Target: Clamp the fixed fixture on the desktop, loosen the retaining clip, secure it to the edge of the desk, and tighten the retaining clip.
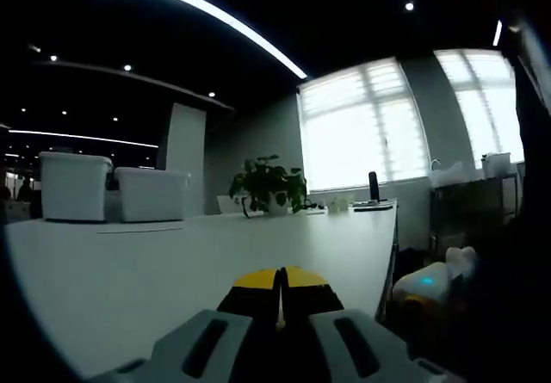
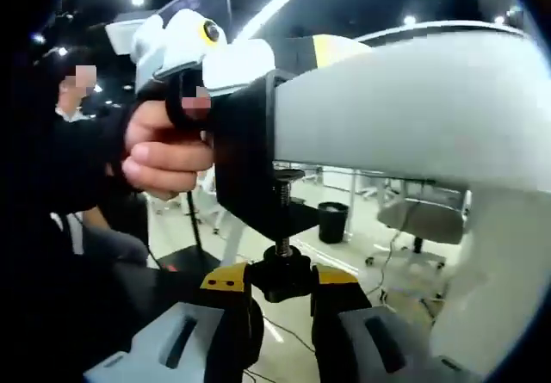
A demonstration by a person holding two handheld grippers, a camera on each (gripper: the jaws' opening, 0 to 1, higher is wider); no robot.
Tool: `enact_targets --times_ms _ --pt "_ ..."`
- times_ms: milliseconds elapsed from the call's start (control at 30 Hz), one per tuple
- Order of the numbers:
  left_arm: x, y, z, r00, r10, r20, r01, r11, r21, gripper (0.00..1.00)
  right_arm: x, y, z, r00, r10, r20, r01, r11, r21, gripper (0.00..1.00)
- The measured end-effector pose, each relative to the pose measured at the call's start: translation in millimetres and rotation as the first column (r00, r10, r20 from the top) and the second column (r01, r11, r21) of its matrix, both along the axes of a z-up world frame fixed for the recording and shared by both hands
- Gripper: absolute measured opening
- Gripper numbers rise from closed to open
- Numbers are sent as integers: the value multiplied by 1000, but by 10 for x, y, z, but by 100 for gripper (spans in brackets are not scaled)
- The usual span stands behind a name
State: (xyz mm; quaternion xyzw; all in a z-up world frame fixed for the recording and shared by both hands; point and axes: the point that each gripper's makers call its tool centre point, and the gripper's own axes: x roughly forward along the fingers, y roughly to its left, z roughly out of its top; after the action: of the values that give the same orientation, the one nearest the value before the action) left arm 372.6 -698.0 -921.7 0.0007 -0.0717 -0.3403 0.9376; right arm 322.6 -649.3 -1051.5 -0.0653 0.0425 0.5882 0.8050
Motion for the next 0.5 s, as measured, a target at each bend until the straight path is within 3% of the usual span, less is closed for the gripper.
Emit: enact_targets --times_ms 33,67,233,300,500 --pt "1 0 -1 1000 0 -3 0 1000 -1 2 -40 6 -3 1000 30 -1 -30 1000 3 24" --pt "1 -2 -1 1000 0 -4 0 1000 -2 2 -2 6 19 998 42 56 -42 999 6 24" --pt "-4 -9 0 1000 -7 -7 7 1000 0 2 -71 -20 36 997 62 50 -64 997 39 23" --pt "-6 -13 1 1000 -10 -7 10 1000 2 2 -28 -4 30 994 37 100 -41 998 37 24" --pt "-5 -13 1 1000 -10 -7 10 1000 2 2 -12 -34 27 998 3 64 -3 1000 14 24"
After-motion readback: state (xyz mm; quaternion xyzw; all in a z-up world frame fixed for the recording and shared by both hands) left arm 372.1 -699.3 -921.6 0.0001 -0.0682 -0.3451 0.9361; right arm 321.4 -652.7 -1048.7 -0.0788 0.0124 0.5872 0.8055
